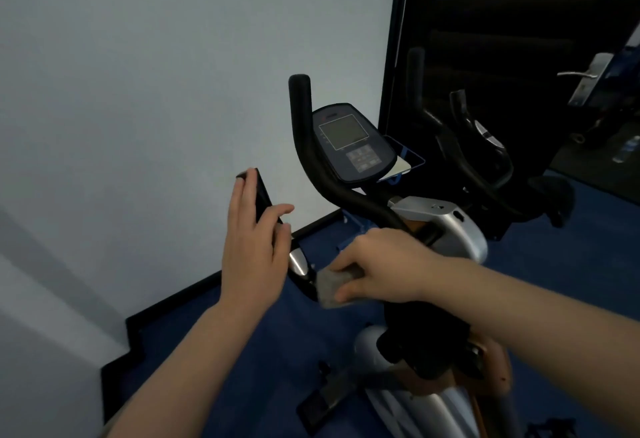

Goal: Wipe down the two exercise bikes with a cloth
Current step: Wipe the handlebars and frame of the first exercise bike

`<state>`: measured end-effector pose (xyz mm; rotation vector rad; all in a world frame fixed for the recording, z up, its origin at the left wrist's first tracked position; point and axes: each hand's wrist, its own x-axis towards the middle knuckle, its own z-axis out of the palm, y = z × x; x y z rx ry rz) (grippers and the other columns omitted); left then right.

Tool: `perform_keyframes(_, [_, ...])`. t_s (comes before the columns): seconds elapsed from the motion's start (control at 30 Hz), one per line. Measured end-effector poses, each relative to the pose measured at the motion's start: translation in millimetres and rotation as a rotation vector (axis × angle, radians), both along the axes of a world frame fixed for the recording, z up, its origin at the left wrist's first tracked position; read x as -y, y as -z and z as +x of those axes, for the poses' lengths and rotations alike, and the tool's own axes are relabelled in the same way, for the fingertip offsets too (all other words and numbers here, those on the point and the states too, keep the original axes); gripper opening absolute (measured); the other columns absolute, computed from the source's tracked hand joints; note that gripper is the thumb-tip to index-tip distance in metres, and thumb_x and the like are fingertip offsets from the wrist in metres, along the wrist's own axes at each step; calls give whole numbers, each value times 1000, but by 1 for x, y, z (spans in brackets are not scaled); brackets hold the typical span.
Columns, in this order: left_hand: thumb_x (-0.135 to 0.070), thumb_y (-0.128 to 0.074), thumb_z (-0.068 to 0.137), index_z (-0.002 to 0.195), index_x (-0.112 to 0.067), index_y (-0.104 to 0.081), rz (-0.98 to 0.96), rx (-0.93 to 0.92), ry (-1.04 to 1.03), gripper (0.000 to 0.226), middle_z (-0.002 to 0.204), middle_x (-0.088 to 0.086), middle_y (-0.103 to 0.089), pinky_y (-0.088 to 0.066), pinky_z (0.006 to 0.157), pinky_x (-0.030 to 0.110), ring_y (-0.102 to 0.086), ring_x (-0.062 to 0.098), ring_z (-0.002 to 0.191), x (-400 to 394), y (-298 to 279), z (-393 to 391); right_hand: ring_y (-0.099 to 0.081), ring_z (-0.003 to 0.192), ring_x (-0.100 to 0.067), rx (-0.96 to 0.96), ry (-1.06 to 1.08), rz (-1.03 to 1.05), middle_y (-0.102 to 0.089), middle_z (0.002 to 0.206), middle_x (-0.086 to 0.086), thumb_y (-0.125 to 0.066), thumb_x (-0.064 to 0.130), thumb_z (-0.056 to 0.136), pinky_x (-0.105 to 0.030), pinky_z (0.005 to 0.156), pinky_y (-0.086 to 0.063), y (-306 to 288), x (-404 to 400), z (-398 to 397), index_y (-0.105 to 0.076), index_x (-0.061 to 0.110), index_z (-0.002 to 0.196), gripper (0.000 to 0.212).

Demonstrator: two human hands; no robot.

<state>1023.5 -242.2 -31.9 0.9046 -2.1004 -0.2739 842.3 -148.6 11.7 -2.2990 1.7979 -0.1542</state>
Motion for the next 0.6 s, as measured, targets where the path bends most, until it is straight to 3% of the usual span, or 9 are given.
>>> perform_keyframes(0.07, [-8, -51, 98, 111, -14, -67, -11, 37, 27, 21, 155, 4, -35, -15, 121, 42, -19, 21, 148, -12, 7, -10, -53, 69, -11, 9, -71, -6, -58, 70, 9, -66, 50, 85, -33, 69, -47, 4, 2, 7, -57, 26, 79, 26])
perform_keyframes(0.13, [-20, -42, 100, 111, -19, -68, -4, 113, 60, 28, 149, 0, -44, -7, 121, 44, -27, 20, 145, -23, 12, -16, -59, 78, -11, -83, -162, -47, -63, 79, 10, -62, 47, 87, -38, 99, -40, 2, 4, -11, -60, 32, 86, 16])
perform_keyframes(0.17, [-25, -37, 100, 111, -22, -69, -3, 136, 62, 33, 146, -2, -48, -5, 121, 44, -30, 19, 144, -26, 13, -17, -62, 91, -9, -177, -203, -69, -67, 90, 12, -60, 47, 88, -40, 115, -22, -2, 3, -25, -63, 35, 97, 15])
perform_keyframes(0.2, [-27, -35, 99, 110, -22, -69, -4, 147, 56, 36, 142, -3, -53, -7, 120, 46, -33, 19, 142, -29, 14, -17, -61, 103, -5, -271, -233, -83, -67, 101, 15, -57, 47, 90, -41, 121, -1, -6, 3, -41, -62, 38, 107, 20])
perform_keyframes(0.23, [-25, -37, 99, 109, -23, -70, -12, 151, 42, 35, 138, -3, -56, -10, 120, 48, -35, 20, 140, -31, 15, -17, -58, 111, -1, -340, -261, -90, -66, 110, 18, -54, 47, 91, -39, 119, 15, -9, 2, -55, -60, 41, 115, 25])
perform_keyframes(0.3, [-14, -46, 97, 107, -21, -72, -32, 152, 3, 28, 132, -1, -61, -17, 117, 53, -40, 24, 136, -35, 17, -20, -55, 116, 2, -379, -318, -129, -63, 119, 21, -51, 44, 93, -34, 113, 27, -10, 3, -70, -57, 43, 124, 31])
perform_keyframes(0.43, [12, -60, 86, 101, -14, -74, -19, 86, -94, 33, 124, 6, -65, -29, 109, 61, -45, 33, 131, -41, 22, -32, -58, 113, -3, -296, -371, -118, -66, 116, 14, -53, 44, 94, -29, 117, 16, 4, 9, -57, -62, 34, 121, 30])
perform_keyframes(0.6, [1, -48, 92, 101, -12, -73, -29, 105, -104, 30, 125, 6, -64, -29, 110, 60, -44, 33, 132, -43, 21, -30, -58, 114, 0, -282, -453, -173, -64, 120, 18, -54, 39, 94, -34, 116, 22, 2, 3, -80, -56, 37, 132, 38])
